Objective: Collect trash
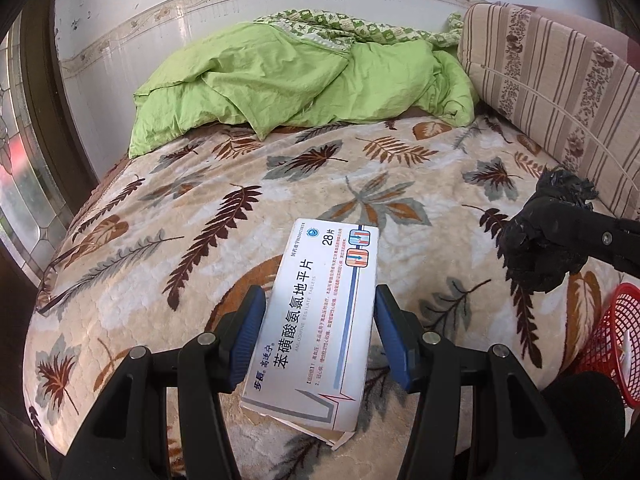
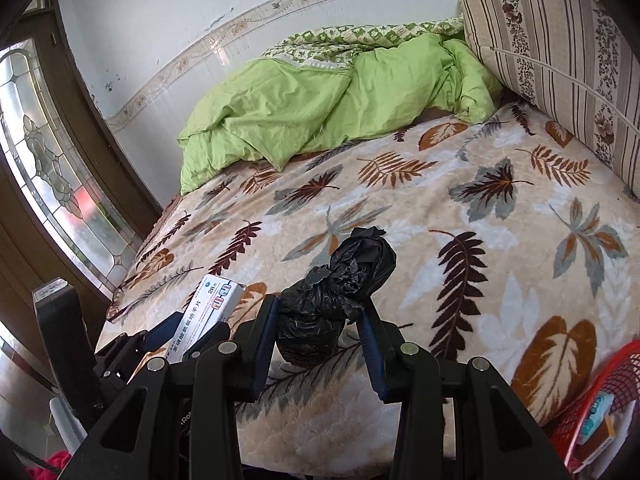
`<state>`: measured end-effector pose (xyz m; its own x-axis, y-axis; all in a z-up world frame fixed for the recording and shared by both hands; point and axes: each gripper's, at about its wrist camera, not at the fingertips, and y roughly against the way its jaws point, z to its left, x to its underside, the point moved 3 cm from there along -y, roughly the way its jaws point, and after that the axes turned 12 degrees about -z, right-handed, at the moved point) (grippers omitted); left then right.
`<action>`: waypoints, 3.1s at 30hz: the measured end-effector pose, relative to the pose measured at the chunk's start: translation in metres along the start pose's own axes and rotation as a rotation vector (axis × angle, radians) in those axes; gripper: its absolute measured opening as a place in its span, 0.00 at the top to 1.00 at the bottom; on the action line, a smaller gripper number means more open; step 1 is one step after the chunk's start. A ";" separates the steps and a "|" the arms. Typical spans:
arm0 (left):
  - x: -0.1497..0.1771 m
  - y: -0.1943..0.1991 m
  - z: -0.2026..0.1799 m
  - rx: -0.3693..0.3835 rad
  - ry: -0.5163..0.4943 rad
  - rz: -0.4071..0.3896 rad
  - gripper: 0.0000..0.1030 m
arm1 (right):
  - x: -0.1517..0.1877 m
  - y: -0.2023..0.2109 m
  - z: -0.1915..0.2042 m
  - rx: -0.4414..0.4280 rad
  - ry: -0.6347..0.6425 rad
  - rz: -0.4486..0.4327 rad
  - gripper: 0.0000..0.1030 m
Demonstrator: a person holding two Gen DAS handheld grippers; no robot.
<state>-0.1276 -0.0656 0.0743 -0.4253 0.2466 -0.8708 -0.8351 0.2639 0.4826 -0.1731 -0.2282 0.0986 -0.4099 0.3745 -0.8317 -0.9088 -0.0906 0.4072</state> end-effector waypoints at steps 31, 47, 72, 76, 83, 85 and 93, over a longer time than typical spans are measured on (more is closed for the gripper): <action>-0.015 0.028 -0.063 0.123 -0.079 -0.034 0.47 | -0.002 0.070 -0.051 0.067 -0.090 -0.067 0.59; -0.034 0.044 -0.122 0.248 -0.139 -0.062 0.47 | -0.004 0.126 -0.105 0.174 -0.159 -0.126 0.59; -0.025 0.074 -0.308 0.856 -0.237 0.166 0.32 | 0.016 0.245 -0.232 0.547 -0.311 -0.141 0.39; -0.034 0.083 -0.278 0.771 -0.231 0.071 0.21 | 0.013 0.255 -0.215 0.672 -0.252 -0.157 0.25; -0.031 0.109 -0.221 0.600 -0.279 -0.106 0.05 | 0.024 0.262 -0.169 0.887 -0.177 -0.221 0.09; -0.024 0.115 -0.207 0.557 -0.303 -0.129 0.04 | 0.031 0.262 -0.160 0.905 -0.186 -0.206 0.09; -0.016 0.125 -0.188 0.505 -0.313 -0.159 0.04 | 0.048 0.264 -0.124 0.934 -0.163 -0.209 0.09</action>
<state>-0.2907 -0.2121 0.1307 -0.1229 0.4101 -0.9037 -0.5792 0.7098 0.4009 -0.4420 -0.3483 0.1195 -0.1672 0.4298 -0.8873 -0.5056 0.7352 0.4514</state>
